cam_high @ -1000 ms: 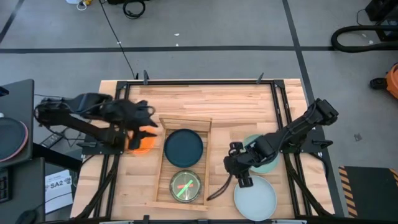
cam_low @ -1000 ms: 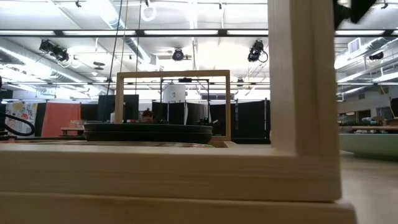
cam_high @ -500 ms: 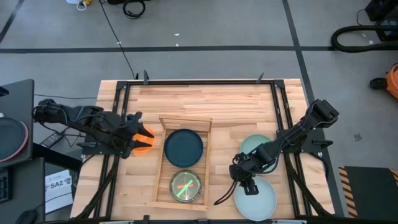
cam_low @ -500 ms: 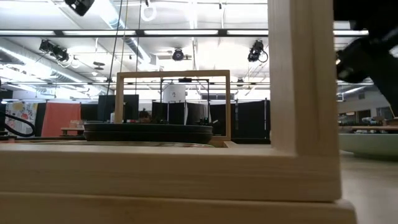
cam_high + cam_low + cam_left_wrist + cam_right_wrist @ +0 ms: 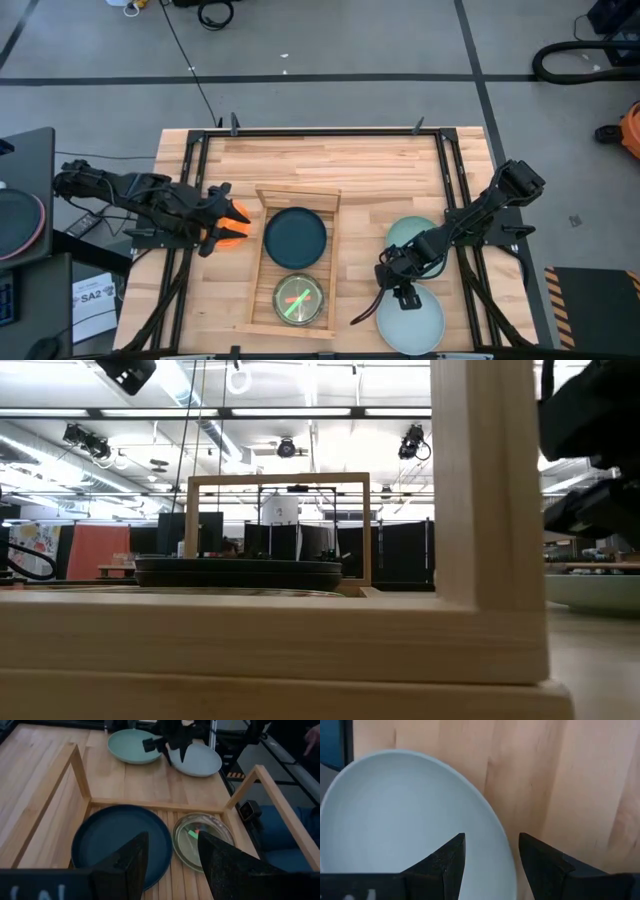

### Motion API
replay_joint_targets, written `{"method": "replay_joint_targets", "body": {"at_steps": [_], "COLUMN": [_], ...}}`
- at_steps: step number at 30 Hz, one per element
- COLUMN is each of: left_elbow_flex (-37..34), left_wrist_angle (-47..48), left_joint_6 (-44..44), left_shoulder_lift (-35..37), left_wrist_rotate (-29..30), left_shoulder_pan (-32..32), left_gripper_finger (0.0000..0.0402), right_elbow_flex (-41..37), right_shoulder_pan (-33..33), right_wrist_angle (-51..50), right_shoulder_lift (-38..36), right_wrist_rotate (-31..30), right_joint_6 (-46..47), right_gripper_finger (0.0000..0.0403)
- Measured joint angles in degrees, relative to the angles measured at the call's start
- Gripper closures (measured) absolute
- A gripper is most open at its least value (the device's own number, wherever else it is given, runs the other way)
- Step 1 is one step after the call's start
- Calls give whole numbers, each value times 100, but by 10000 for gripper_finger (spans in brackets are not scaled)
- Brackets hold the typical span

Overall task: Place and stack plates onto a shelf
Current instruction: Stack the big gray plate on top of the big black plate on the shelf

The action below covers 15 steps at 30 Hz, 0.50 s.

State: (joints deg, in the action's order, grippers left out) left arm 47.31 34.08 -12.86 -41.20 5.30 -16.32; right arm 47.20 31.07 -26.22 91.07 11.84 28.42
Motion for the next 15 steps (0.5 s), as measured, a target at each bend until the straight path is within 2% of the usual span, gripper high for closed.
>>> {"method": "replay_joint_targets", "body": {"at_steps": [15], "left_elbow_flex": [0], "left_wrist_angle": [-26], "left_joint_6": [4], "left_shoulder_lift": [-1], "left_wrist_rotate": [0], "left_shoulder_pan": [0], "left_gripper_finger": [225], "right_elbow_flex": [-490], "right_shoulder_pan": [0], "right_wrist_angle": [670], "right_shoulder_lift": [0], "right_wrist_rotate": [-16], "right_joint_6": [497], "right_gripper_finger": [212]}}
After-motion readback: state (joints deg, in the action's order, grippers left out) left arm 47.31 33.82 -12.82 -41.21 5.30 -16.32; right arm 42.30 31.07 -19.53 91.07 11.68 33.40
